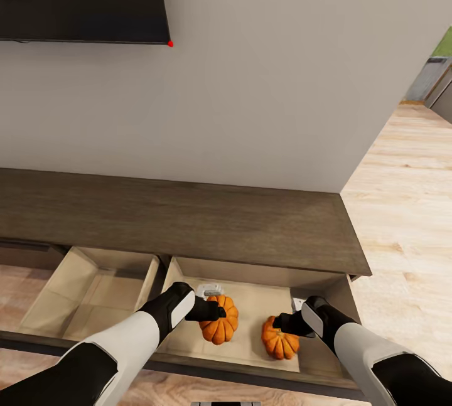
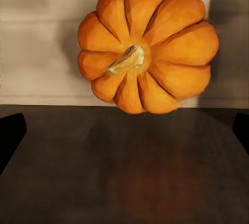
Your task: Place each of the two pumpkins and all three candles from the living room inside a cabinet in the living room (use any cabinet), then make sure every cabinet is closed, and position the cauldron so it is next to a table in the living room.
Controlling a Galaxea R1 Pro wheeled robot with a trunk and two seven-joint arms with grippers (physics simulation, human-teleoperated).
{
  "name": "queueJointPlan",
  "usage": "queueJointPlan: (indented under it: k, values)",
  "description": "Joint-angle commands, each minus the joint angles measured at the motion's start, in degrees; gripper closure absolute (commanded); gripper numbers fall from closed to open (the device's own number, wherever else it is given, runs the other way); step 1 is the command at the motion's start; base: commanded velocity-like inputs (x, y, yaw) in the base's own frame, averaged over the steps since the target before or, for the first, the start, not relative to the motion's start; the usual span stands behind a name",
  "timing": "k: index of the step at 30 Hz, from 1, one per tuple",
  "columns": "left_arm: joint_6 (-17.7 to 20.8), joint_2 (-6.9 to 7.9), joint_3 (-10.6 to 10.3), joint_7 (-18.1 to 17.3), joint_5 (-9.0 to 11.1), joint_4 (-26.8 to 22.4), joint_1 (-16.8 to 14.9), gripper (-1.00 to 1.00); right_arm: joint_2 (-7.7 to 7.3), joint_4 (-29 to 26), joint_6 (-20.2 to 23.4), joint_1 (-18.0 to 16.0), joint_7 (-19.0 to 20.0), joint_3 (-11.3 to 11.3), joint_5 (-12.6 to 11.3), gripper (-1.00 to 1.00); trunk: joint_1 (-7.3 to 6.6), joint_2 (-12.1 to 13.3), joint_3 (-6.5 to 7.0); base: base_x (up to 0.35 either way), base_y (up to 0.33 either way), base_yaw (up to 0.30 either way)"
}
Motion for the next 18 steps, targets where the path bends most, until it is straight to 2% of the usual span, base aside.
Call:
queueJointPlan:
  k: [1,16,18]
  values:
    - [0.14,0.0,-0.03,-0.26,-0.34,-0.01,-0.03,-1.0,-0.06,-0.09,0.26,-0.01,0.13,0.48,-0.25,-1.0,-0.01,-0.02,-0.04,0.0,0.0,0.0]
    - [0.22,0.0,-0.03,0.18,-0.34,0.02,-0.03,-1.0,-0.02,-0.09,0.56,-0.01,0.07,0.55,-0.18,-1.0,-0.01,-0.02,-0.04,0.0,0.0,0.0]
    - [0.26,0.0,-0.03,0.18,-0.32,0.1,-0.03,-1.0,0.0,-0.08,0.59,-0.02,-0.12,0.62,-0.17,-1.0,-0.45,0.79,0.32,0.0,0.0,0.0]
